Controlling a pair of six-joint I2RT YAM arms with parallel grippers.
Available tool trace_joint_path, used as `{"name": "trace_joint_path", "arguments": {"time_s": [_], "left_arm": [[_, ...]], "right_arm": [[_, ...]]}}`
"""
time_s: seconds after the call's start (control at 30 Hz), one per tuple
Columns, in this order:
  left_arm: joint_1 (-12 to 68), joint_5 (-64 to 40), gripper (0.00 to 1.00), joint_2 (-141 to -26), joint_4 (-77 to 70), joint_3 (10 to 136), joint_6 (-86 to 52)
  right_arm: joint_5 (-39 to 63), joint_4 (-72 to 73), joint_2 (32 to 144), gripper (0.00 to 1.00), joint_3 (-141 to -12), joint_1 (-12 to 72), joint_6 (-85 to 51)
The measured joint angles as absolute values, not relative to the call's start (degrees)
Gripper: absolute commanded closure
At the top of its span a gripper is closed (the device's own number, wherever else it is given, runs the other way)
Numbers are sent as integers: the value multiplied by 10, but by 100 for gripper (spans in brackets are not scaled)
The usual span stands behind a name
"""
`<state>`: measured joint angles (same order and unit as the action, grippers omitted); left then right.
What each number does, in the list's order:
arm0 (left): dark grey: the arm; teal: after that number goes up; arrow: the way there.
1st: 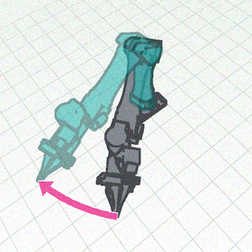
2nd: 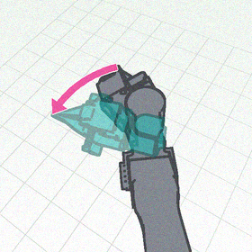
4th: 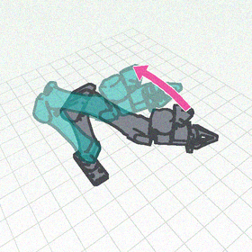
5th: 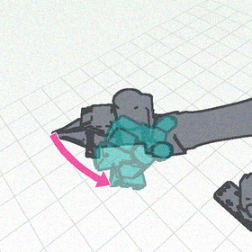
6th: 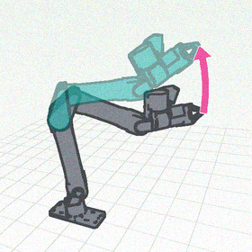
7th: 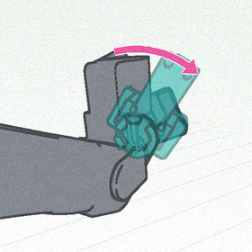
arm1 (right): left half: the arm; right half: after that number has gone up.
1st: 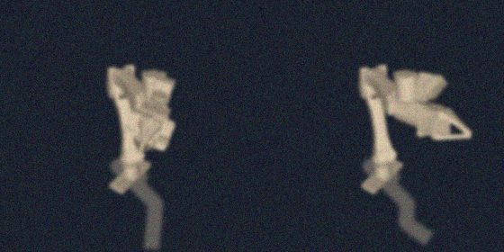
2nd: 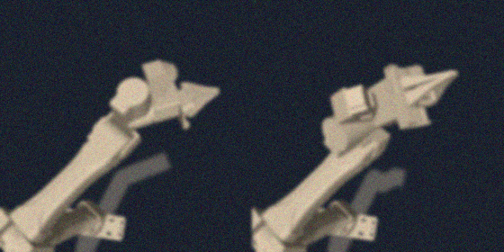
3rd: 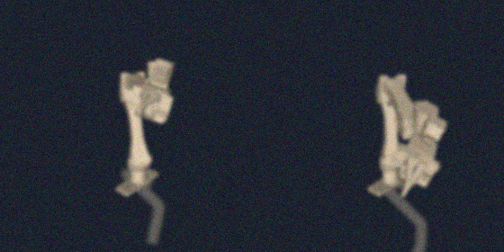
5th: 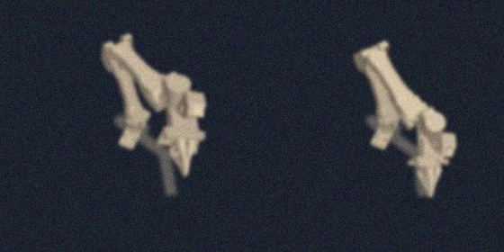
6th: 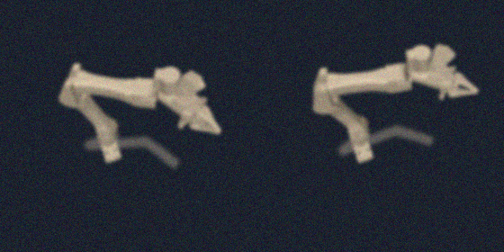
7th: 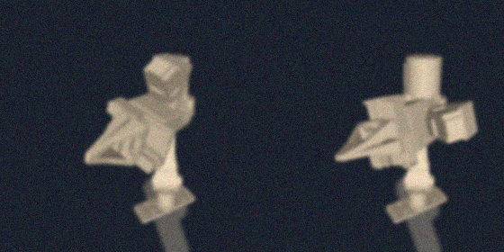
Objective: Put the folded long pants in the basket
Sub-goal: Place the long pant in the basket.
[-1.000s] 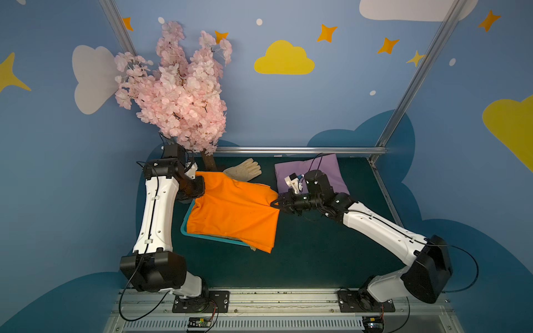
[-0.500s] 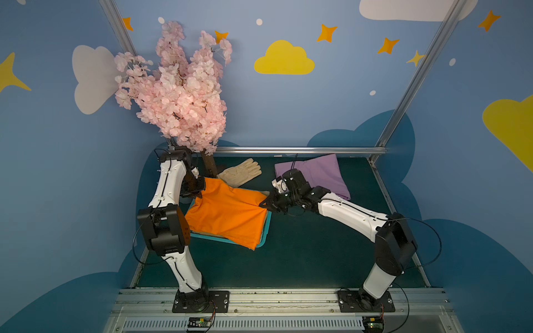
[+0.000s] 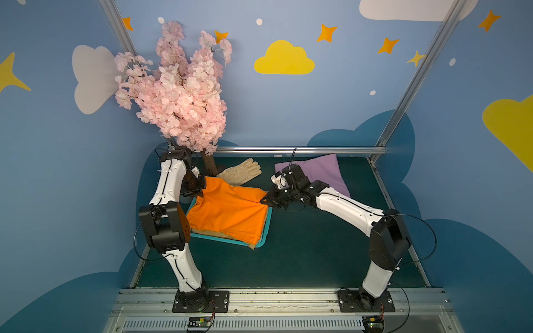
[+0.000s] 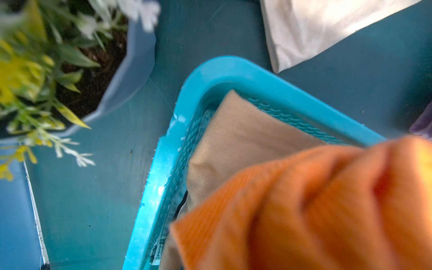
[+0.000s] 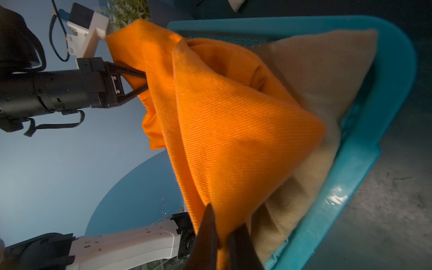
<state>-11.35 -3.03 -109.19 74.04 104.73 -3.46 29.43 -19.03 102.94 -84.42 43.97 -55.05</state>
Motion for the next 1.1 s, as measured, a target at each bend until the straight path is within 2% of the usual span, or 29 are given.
{"name": "trace_joint_path", "arguments": {"time_s": [0.2,0.27,0.3,0.4,0.47,0.53,0.6,0.67,0.83,1.1], "left_arm": [[-113,-46,93,-1126,744,1079,-35],[-113,-50,89,-1143,743,1075,-35],[-113,-51,86,-1149,741,1072,-35],[-114,-40,67,-1158,729,1062,-43],[-119,-24,49,-1156,715,1062,-49],[-124,-15,43,-1150,705,1062,-58],[-129,-11,42,-1137,698,1062,-64],[-130,-8,42,-1115,691,1058,-69],[-126,-10,42,-1045,674,1018,-73],[-125,-31,44,-997,640,924,-77]], "right_arm": [[281,-183,1034,100,-841,440,-527],[279,-177,1038,100,-836,440,-521],[279,-176,1040,93,-834,440,-519],[282,-178,1046,68,-832,439,-507],[288,-186,1046,54,-831,436,-494],[290,-196,1045,45,-831,435,-477],[289,-201,1042,39,-824,431,-462],[292,-198,1028,37,-800,424,-456],[319,-164,1007,36,-741,397,-481],[355,-109,1047,35,-759,394,-545]]}}
